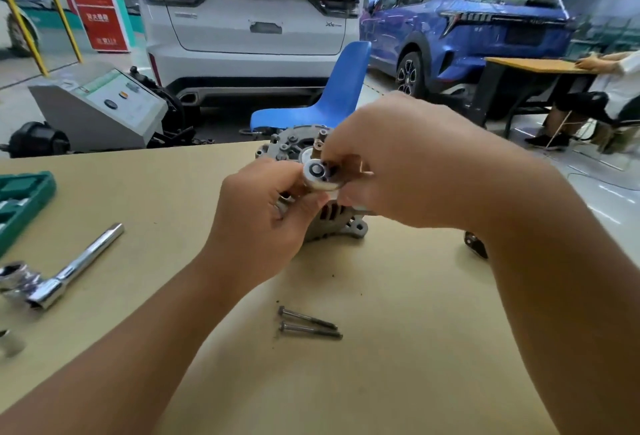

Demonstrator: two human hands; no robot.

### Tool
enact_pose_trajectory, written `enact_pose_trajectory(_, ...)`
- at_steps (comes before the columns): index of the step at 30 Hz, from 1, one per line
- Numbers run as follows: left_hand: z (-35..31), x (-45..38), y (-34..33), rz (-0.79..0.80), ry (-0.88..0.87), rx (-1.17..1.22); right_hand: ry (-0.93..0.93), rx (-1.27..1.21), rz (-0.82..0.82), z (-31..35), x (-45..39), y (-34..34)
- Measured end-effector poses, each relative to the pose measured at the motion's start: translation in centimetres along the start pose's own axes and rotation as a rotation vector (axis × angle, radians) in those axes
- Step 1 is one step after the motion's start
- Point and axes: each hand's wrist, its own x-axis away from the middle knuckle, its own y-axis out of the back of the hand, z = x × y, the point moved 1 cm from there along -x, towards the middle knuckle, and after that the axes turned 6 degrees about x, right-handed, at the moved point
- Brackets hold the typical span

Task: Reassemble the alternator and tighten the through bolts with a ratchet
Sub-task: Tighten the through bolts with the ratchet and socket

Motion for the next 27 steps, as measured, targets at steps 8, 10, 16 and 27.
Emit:
enact_pose_trajectory(8, 0.2, 0.0, -0.2, 0.049, 0.075, 0.191, -0.006, -0.23, 0.085, -0.9, 2.1, -0.6)
enact_pose_trajectory(10, 0.3, 0.0, -0.1, 0.08, 0.085, 0.241, -0.037, -0.266, 0.096, -1.9, 2.2, -0.2)
enact_pose_trajectory(16, 0.8, -0.1, 0.1, 0.078, 0.109, 0.296, -0.06, -0.207, -0.06, -3.1, 2.2, -0.8)
enact_pose_trajectory(27, 0.7, 0.2, 0.0, 0.05, 0.144, 0.237, -0.2, -0.073, -0.263, -2.3, 1.5, -2.0)
